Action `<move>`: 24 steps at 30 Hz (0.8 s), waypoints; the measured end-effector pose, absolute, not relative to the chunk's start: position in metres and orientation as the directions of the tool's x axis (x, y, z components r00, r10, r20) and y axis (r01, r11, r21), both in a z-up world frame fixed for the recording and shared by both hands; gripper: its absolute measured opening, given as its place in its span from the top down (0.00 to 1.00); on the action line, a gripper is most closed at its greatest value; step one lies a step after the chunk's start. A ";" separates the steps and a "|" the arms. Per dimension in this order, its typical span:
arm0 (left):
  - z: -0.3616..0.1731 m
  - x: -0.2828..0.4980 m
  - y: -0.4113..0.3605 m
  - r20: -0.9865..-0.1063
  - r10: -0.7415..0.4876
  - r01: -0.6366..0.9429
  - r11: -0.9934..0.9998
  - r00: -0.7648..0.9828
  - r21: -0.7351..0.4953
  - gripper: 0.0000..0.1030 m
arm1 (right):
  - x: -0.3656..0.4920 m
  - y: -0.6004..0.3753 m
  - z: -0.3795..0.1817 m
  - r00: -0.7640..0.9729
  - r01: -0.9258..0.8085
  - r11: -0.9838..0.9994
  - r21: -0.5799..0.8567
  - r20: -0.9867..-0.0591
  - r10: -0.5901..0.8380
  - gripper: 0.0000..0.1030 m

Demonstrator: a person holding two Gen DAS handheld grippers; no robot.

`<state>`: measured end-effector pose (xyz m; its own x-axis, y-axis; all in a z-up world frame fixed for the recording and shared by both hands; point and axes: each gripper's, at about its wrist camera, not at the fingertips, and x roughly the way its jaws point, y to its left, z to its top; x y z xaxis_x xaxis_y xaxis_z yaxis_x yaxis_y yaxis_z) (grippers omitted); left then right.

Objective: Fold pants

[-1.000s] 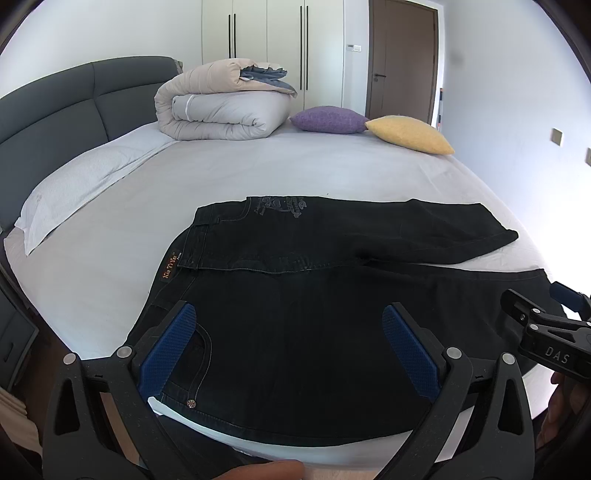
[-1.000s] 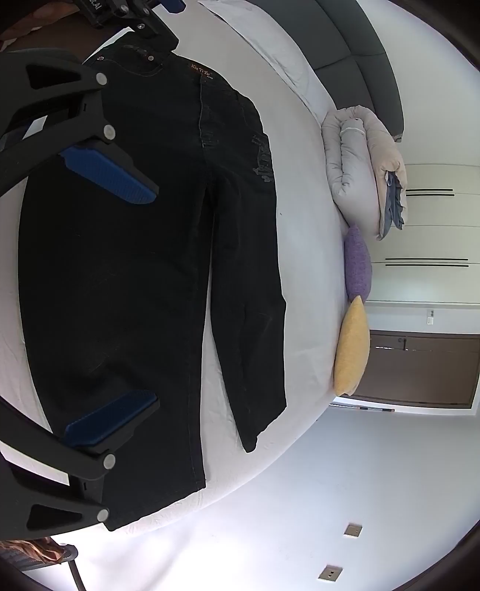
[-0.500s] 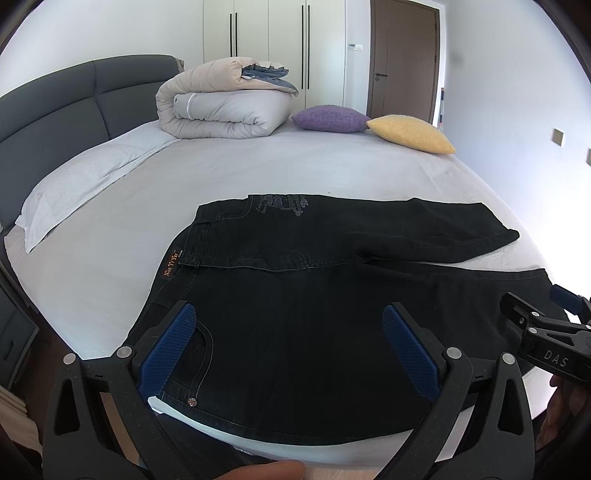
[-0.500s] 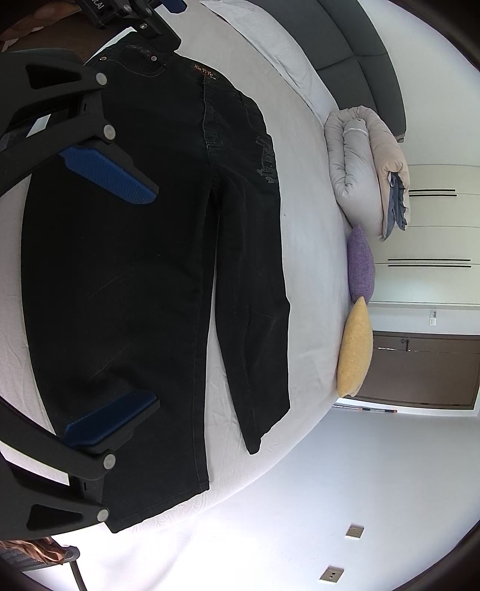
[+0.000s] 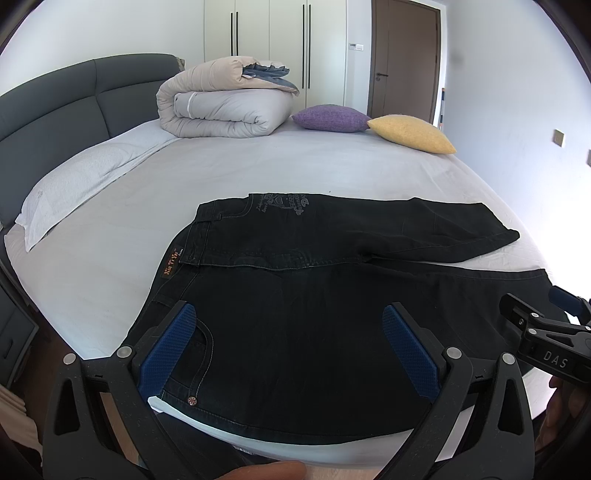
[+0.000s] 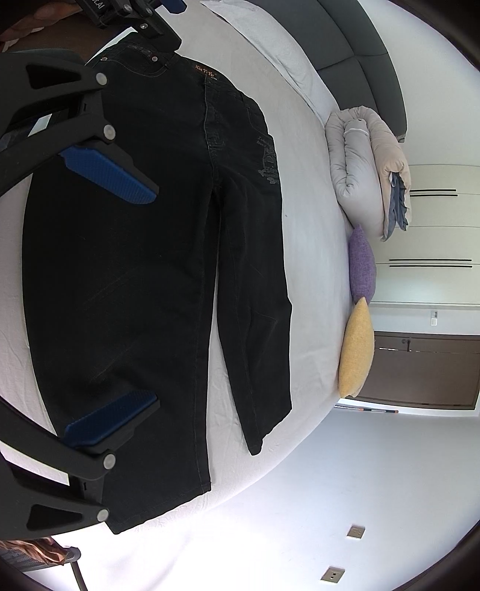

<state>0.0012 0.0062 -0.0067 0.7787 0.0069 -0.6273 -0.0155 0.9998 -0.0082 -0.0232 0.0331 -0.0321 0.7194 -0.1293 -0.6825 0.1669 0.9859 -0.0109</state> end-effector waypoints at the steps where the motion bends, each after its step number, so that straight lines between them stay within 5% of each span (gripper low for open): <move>1: -0.007 0.001 0.007 -0.627 0.007 -0.016 1.000 0.779 -0.008 0.00 | -0.023 0.033 -0.032 0.719 0.167 0.986 -0.011 -0.683 -0.129 0.00; 24: -0.012 0.001 0.010 -0.630 0.005 -0.016 1.000 0.777 -0.012 0.00 | -0.025 0.037 -0.035 0.717 0.164 0.986 -0.011 -0.686 -0.126 0.00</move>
